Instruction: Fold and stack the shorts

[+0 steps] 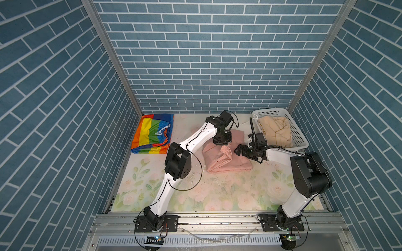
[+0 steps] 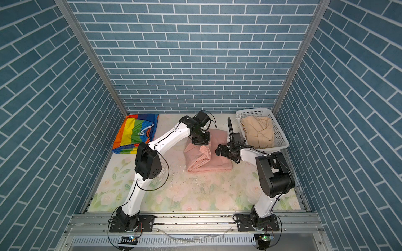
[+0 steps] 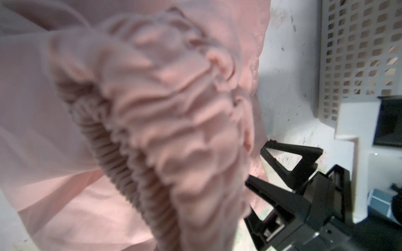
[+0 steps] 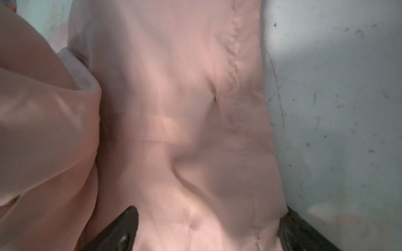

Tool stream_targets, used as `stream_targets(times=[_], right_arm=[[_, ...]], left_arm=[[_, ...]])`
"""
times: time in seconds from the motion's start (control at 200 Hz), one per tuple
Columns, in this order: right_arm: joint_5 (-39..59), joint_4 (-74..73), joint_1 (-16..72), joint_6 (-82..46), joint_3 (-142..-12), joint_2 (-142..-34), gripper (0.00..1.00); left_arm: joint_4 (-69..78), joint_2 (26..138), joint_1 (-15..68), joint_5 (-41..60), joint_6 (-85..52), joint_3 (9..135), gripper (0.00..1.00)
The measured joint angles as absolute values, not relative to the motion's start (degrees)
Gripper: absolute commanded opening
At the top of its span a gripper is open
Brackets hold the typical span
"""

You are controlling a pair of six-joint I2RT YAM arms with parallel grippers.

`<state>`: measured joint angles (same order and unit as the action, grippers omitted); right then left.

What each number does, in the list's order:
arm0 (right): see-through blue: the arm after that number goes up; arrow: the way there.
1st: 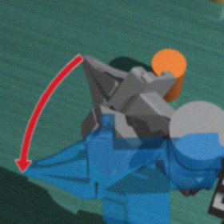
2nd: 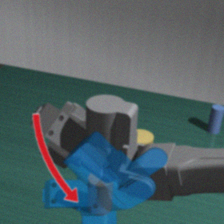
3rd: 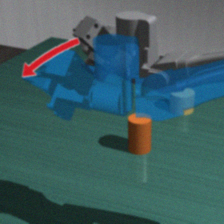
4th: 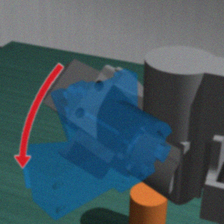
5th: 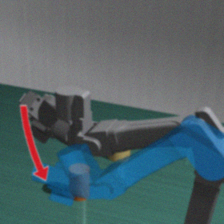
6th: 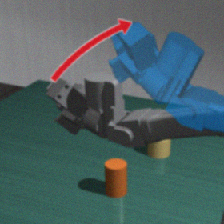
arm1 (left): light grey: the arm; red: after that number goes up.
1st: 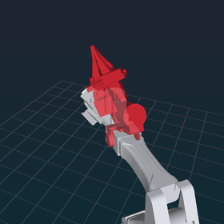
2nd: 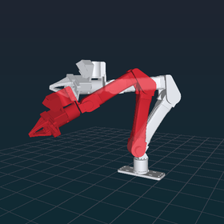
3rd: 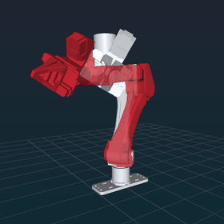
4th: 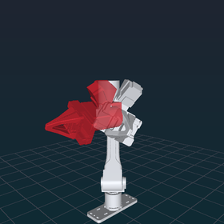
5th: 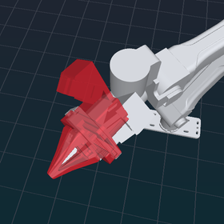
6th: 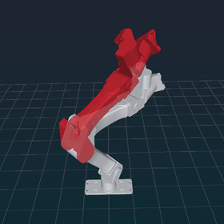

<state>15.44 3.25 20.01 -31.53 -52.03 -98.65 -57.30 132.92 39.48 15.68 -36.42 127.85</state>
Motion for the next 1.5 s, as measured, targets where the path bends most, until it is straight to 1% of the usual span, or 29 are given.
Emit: stream_targets(times=[0.285, 0.415, 0.46, 0.59, 0.64, 0.69, 0.705, 0.72, 0.73, 0.735, 0.745, 0.915, 1.015, 1.12, 1.175, 1.25, 1.31, 1.375, 1.5], right_arm=[[16.7, -0.5, 19.9, -31.6, -50.5, -98.8, 0.99], [17.0, -1.3, 19.9, -31.6, -50.2, -98.8, 0.98], [17.1, -1.4, 19.8, -31.6, -50.1, -98.7, 0.98], [17.2, -1.4, 19.8, -31.5, -49.7, -98.2, 0.98], [17.2, -0.8, 19.8, -31.6, -49.5, -97.5, 0.99], [17.2, 1.3, 19.8, -31.6, -49.0, -96.3, 0.98], [17.1, 2.1, 19.8, -31.6, -48.8, -95.7, 0.99], [17.1, 3.1, 19.8, -31.6, -48.7, -95.3, 0.98], [17.1, 3.7, 19.8, -31.6, -48.6, -94.9, 0.98], [17.1, 4.0, 19.8, -31.6, -48.5, -94.8, 0.98], [17.0, 4.6, 19.8, -31.6, -48.4, -94.4, 0.98], [14.9, 15.9, 19.3, -31.2, -48.8, -86.0, 0.98], [12.8, 21.0, 18.6, -30.7, -51.5, -80.6, 0.98], [10.3, 24.9, 18.3, -29.7, -55.4, -76.9, 0.98], [9.2, 25.8, 18.5, -29.6, -57.1, -76.5, 0.98], [7.3, 26.9, 20.0, -29.5, -59.6, -77.9, 0.98], [5.1, 28.0, 22.7, -29.5, -61.8, -80.6, 0.98], [3.0, 28.8, 26.2, -29.5, -64.2, -84.5, 0.99], [-0.8, 30.0, 31.4, -29.5, -68.1, -91.9, 0.98]], left_arm=[[-51.4, 132.9, 39.5, 17.7, -39.3, 126.6, 0.01], [-50.0, 133.4, 39.5, 18.5, -39.9, 126.4, 0.05], [-49.1, 133.7, 39.5, 18.9, -40.0, 125.8, 0.09], [-47.7, 135.1, 39.5, 20.2, -40.2, 124.4, 0.36], [-46.7, 135.4, 39.4, 21.2, -40.4, 123.8, 0.47], [-45.0, 135.4, 39.4, 22.5, -40.5, 123.2, 0.68], [-44.5, 135.4, 39.4, 22.9, -40.4, 123.1, 0.78], [-44.1, 135.4, 39.5, 23.2, -40.7, 123.1, 0.85], [-43.7, 135.4, 39.5, 23.4, -40.4, 123.1, 0.95], [-43.6, 135.4, 39.5, 23.5, -40.2, 123.1, 0.97], [-43.3, 135.4, 39.5, 23.7, -40.2, 123.0, 0.99], [-40.1, 131.6, 39.0, 25.4, -38.5, 123.3, 1.0], [-36.6, 124.1, 37.5, 25.6, -37.8, 120.7, 1.0], [-27.9, 110.4, 34.1, 26.9, -40.0, 108.3, 1.0], [-19.1, 103.2, 31.8, 28.5, -43.7, 99.0, 1.0], [-6.9, 97.8, 29.5, 30.2, -49.2, 87.2, 1.0], [1.4, 97.1, 28.8, 30.9, -53.3, 79.1, 1.0], [8.4, 99.2, 29.1, 31.3, -57.7, 71.2, 0.99], [15.4, 103.2, 29.9, 31.1, -64.3, 59.4, 1.0]])
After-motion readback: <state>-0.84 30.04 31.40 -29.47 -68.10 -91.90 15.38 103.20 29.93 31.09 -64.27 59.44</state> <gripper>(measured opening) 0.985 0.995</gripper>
